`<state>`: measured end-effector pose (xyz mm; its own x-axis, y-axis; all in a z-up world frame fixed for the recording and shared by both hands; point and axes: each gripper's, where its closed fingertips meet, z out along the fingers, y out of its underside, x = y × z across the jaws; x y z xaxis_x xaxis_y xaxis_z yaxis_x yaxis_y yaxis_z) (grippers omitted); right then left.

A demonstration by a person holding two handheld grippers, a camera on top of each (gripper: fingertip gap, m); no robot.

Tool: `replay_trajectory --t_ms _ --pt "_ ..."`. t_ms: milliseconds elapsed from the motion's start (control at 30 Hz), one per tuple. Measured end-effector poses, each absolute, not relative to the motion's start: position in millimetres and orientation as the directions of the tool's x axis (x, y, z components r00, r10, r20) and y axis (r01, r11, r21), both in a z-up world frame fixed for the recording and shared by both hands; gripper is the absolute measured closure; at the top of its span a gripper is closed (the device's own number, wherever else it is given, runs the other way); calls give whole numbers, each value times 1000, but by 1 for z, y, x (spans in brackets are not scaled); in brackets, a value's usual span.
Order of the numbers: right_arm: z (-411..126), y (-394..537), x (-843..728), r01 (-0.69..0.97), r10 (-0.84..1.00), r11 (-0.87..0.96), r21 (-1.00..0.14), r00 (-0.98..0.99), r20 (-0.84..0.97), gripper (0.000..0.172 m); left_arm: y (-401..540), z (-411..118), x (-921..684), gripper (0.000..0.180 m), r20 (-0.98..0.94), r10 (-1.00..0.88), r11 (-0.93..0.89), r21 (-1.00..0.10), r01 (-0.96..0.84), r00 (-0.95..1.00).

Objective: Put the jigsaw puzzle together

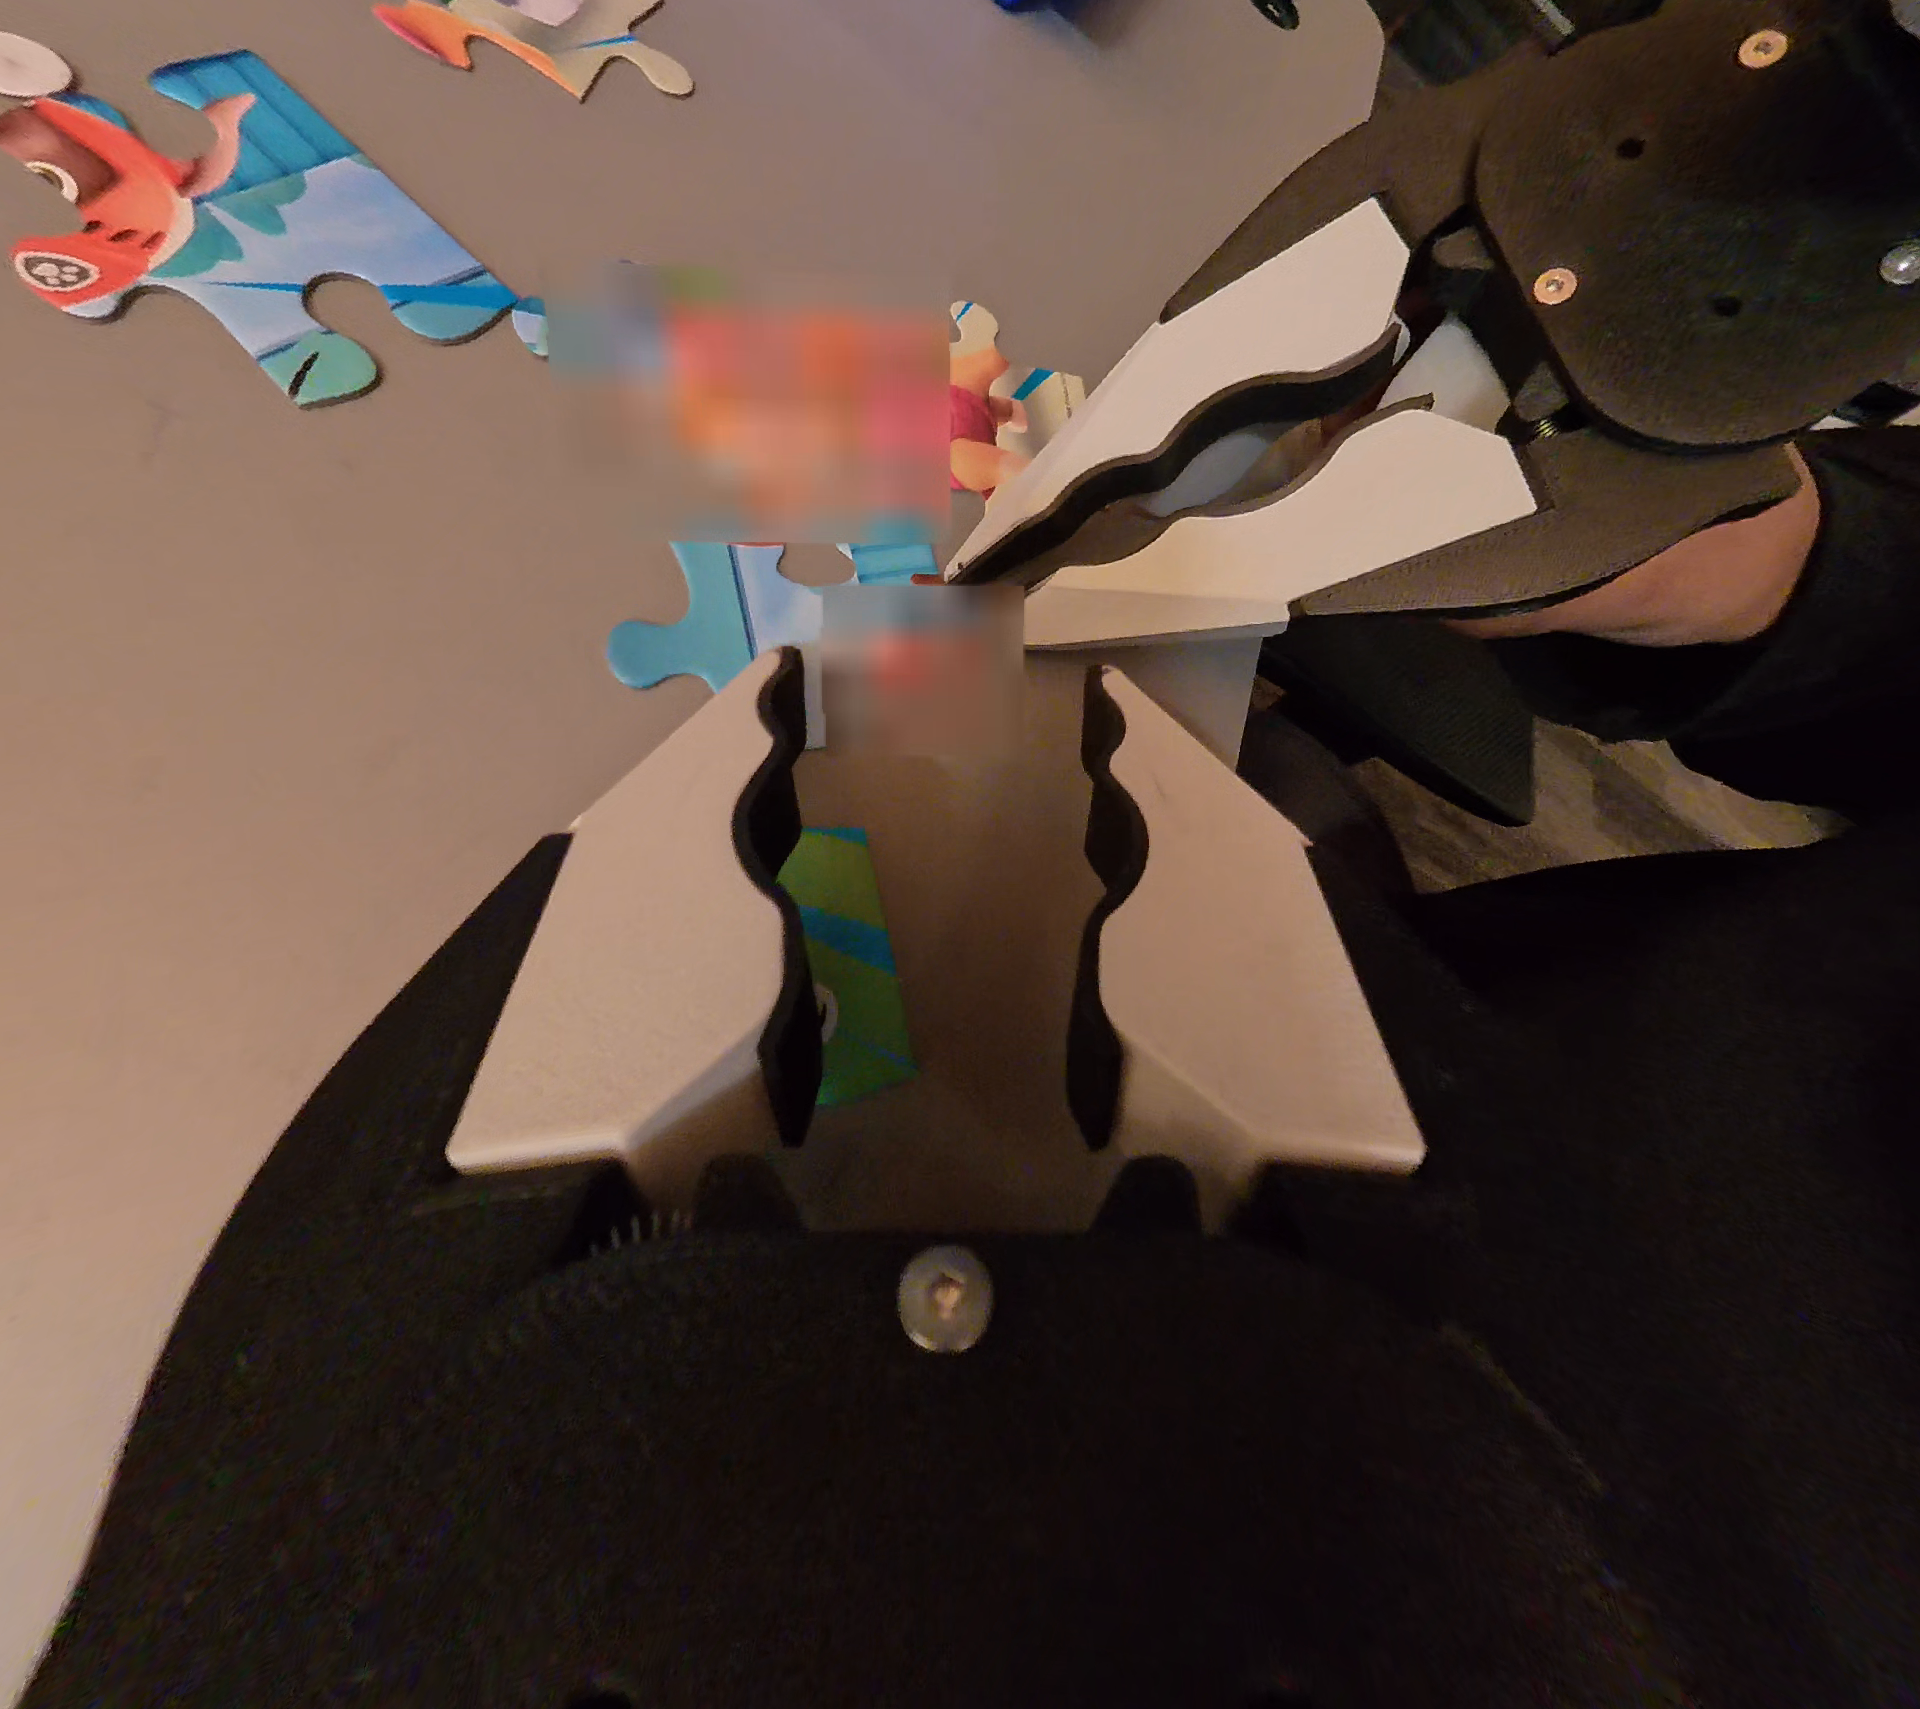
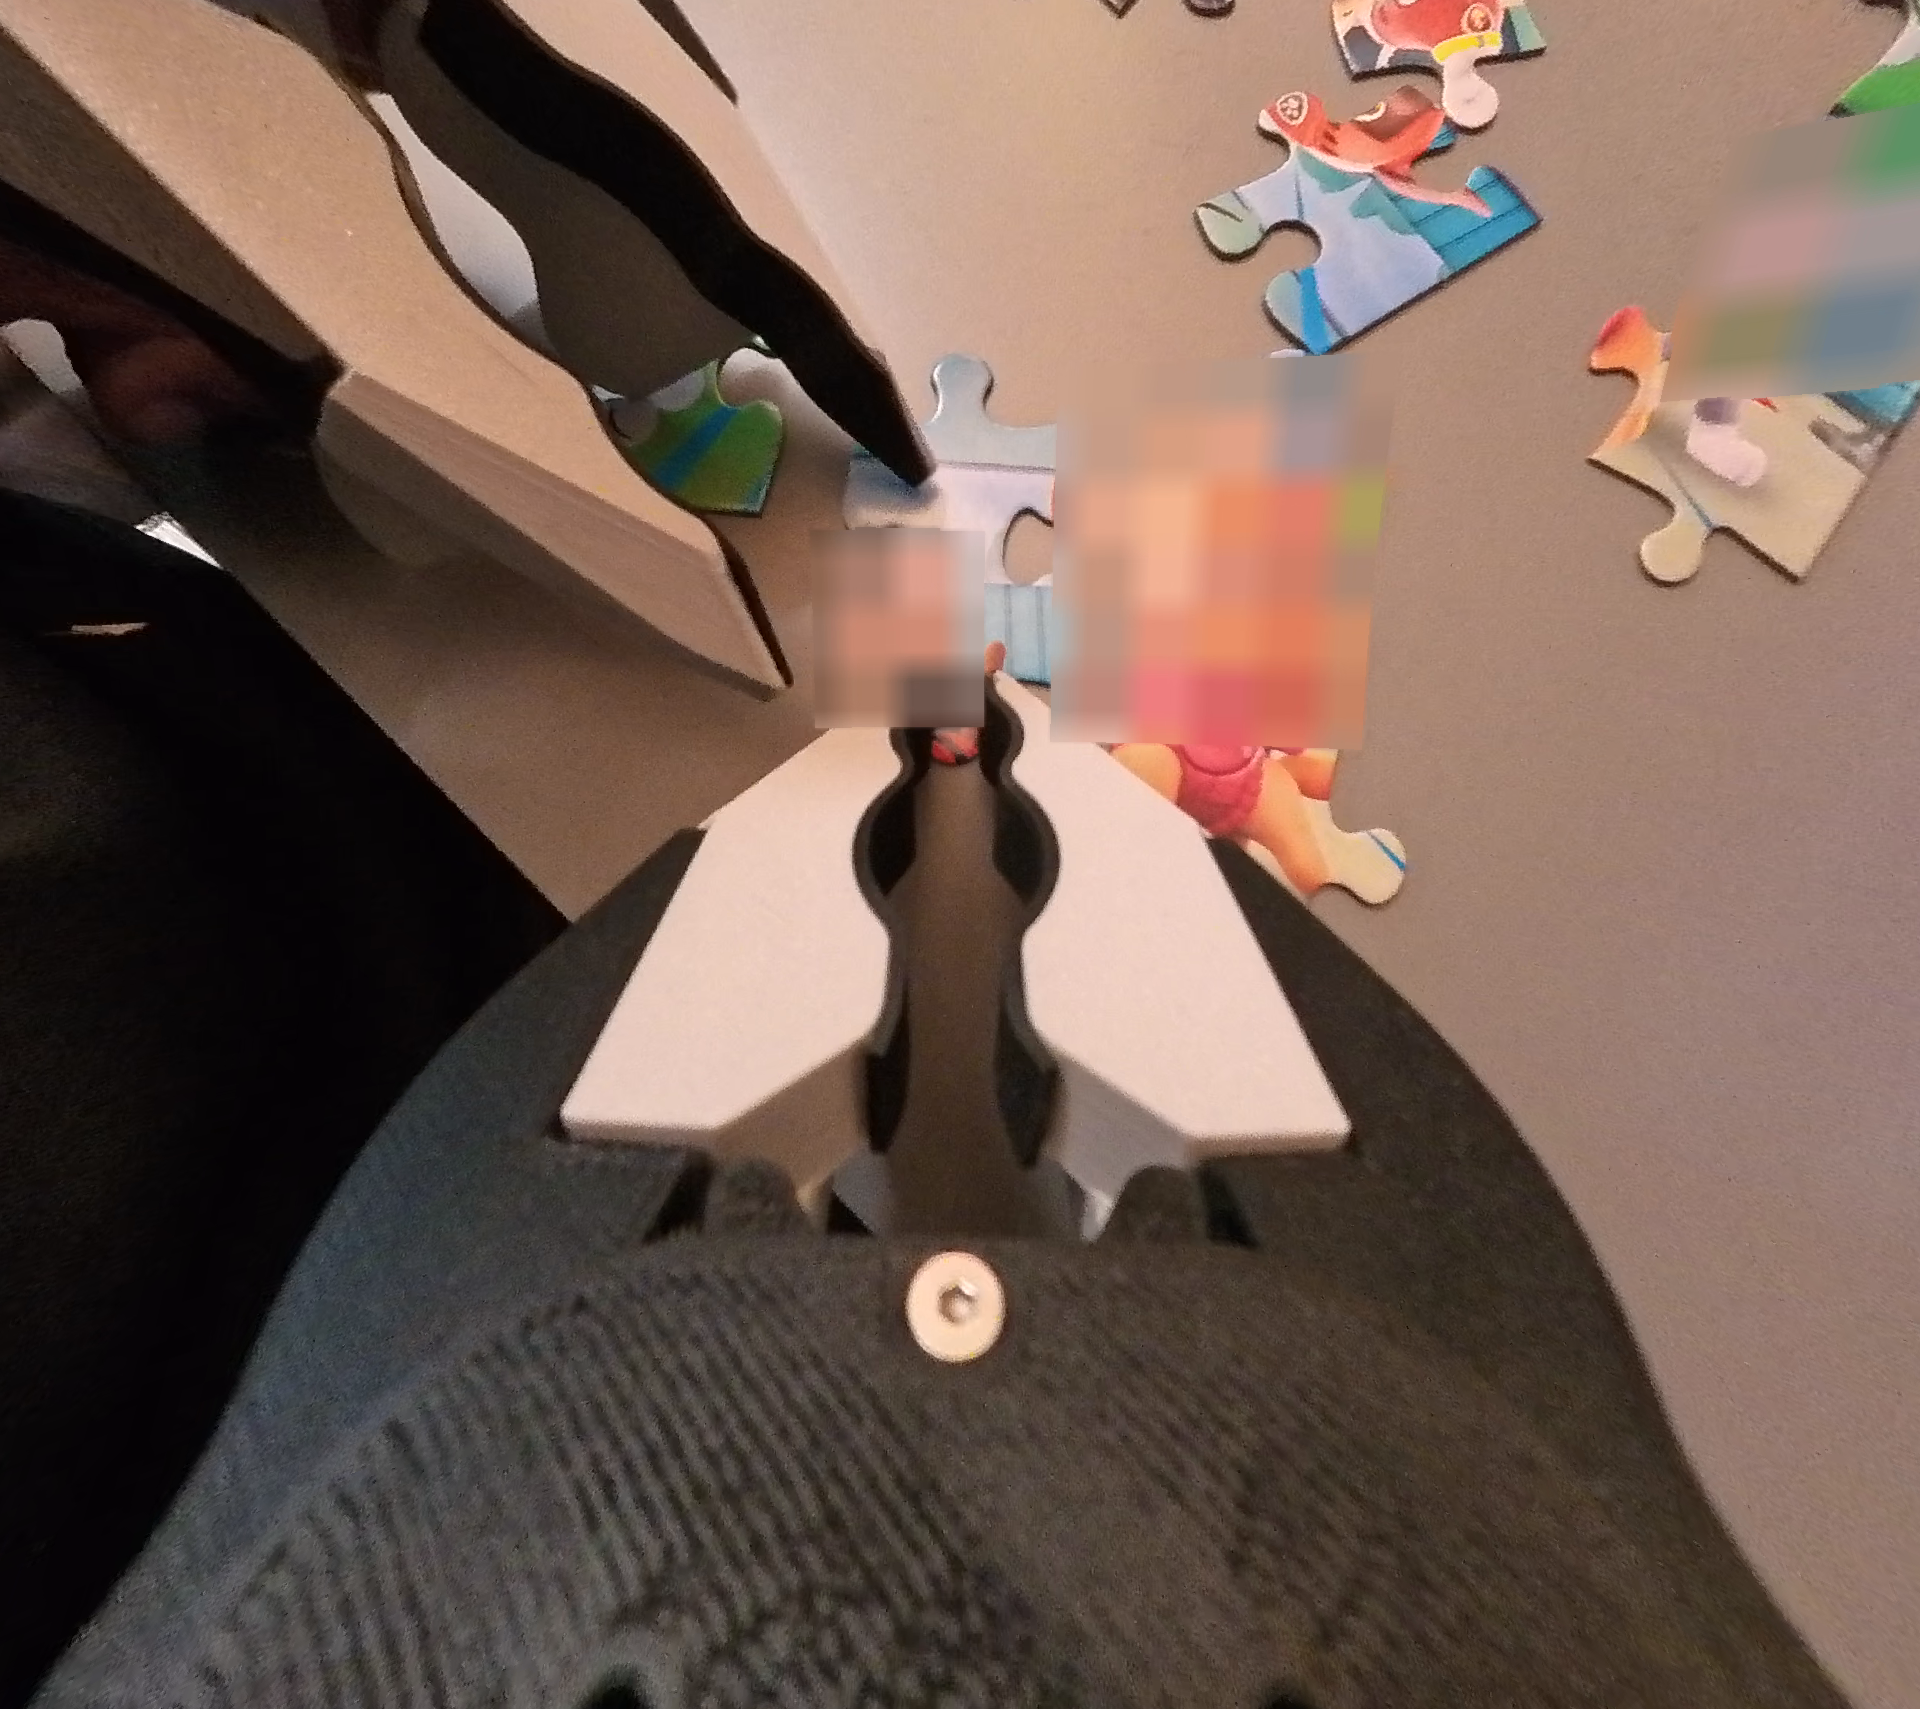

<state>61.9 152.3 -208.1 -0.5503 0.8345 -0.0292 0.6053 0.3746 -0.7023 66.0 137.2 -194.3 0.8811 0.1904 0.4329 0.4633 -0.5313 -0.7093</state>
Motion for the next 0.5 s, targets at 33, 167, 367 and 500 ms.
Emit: replay_trajectory --t_ms 33,167,367,500 --pt "-208 152 62 606 835 373 -703 -550 -31 165 138 -194 66 129 433 189 -532 -709 463 881" --pt "-208 152 61 606 837 367 -706 -546 -34 166 139 -194 65 129 440 188 -528 -709 468 878" --pt "-208 152 61 612 841 361 -704 -540 -37 165 146 -195 63 129 422 181 -544 -710 448 888" --pt "-208 156 62 623 849 358 -696 -527 -35 166 151 -196 63 129 407 171 -555 -712 429 897"
